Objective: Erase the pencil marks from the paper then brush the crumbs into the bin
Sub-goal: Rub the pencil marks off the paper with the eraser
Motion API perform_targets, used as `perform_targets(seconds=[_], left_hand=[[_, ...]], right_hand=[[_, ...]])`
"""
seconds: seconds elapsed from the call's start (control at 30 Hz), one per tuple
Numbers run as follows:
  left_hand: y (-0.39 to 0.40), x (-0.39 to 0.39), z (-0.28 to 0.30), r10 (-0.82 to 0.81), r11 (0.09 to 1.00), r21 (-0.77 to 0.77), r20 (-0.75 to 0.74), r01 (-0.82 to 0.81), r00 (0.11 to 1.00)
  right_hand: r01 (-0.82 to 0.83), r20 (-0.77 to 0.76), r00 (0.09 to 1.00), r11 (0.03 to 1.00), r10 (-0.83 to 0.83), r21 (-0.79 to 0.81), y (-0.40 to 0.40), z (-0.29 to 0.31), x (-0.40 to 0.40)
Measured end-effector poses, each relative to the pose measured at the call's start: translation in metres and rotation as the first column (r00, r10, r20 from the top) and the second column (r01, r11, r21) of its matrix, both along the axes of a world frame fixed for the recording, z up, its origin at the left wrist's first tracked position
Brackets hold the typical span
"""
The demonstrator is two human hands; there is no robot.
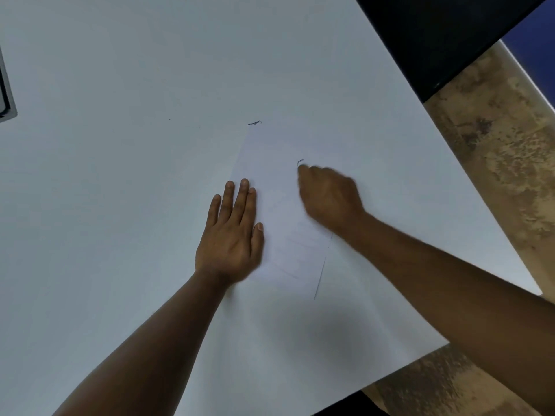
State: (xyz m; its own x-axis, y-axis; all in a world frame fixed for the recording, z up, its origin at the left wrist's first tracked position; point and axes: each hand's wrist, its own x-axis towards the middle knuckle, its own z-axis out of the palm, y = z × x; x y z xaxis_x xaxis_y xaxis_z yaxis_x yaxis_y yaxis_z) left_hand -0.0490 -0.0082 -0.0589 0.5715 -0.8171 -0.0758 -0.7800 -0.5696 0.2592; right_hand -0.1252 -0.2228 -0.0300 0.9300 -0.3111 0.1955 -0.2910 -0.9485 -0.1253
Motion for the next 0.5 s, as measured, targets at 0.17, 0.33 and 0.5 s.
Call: perform_targets(seconds=[0.17,0.33,0.5], left_hand=[[0.000,0.001,-0.001,0.002,1.000,0.000,-0.001,-0.002,1.000],[0.001,0.002,-0.003,-0.007,1.000,0.006,0.008,0.007,1.000],[0.002,0.001,-0.002,-0.016,1.000,-0.001,0.017,0.016,1.000]], right_hand=[[0.093,0.008,0.995,0.989,-0.095,0.114,-0.020,0.010,0.002],[-0.132,0.056,0.991,0.971,0.123,0.198,0.064,0.008,-0.039],[-0.225,0.073,0.973,0.965,0.217,0.133,0.077,-0.006,-0.042]])
